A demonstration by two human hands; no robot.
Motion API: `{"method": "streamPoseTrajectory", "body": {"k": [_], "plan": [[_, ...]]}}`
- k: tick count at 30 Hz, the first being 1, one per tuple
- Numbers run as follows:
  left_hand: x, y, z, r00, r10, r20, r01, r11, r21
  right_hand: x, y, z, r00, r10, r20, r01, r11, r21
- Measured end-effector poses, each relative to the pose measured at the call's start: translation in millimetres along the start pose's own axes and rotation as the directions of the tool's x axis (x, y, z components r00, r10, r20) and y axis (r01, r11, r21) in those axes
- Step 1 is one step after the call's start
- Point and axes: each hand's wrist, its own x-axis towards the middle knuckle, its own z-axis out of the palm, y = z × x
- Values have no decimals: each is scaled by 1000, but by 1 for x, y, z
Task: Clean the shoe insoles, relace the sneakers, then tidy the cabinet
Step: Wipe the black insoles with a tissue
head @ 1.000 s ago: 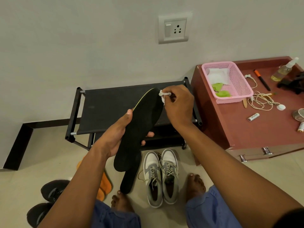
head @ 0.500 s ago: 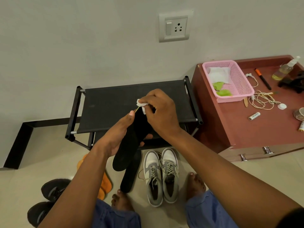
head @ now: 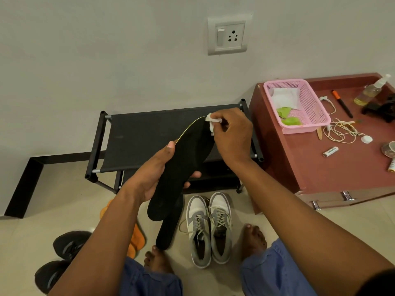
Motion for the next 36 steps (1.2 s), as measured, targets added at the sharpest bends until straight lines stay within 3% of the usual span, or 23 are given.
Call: {"method": "streamPoseTrajectory", "body": {"k": [5,11,16,22,30,36], "plan": [[-2,5,-1,999,32,-28,-35,992,-121,0,3,-2,1000,9,27,-9,1000,-12],[-3,11,2,981,109,-160,-141,970,-198,-12,-4,10,987,-62,148,70,996,-49],[-3,10,0,964,138,-227,-175,972,-154,-5,-3,5,999,-20,46,21,1000,-15],[2,7,2,980,97,-174,-114,989,-92,-1,-5,6,996,-87,-7,87,995,40],[4,4,4,972,96,-213,-116,989,-87,-19,-7,20,971,-151,183,146,988,45],[3,5,3,917,97,-387,-162,977,-138,-46,-33,33,899,-263,351,221,963,154]]}}
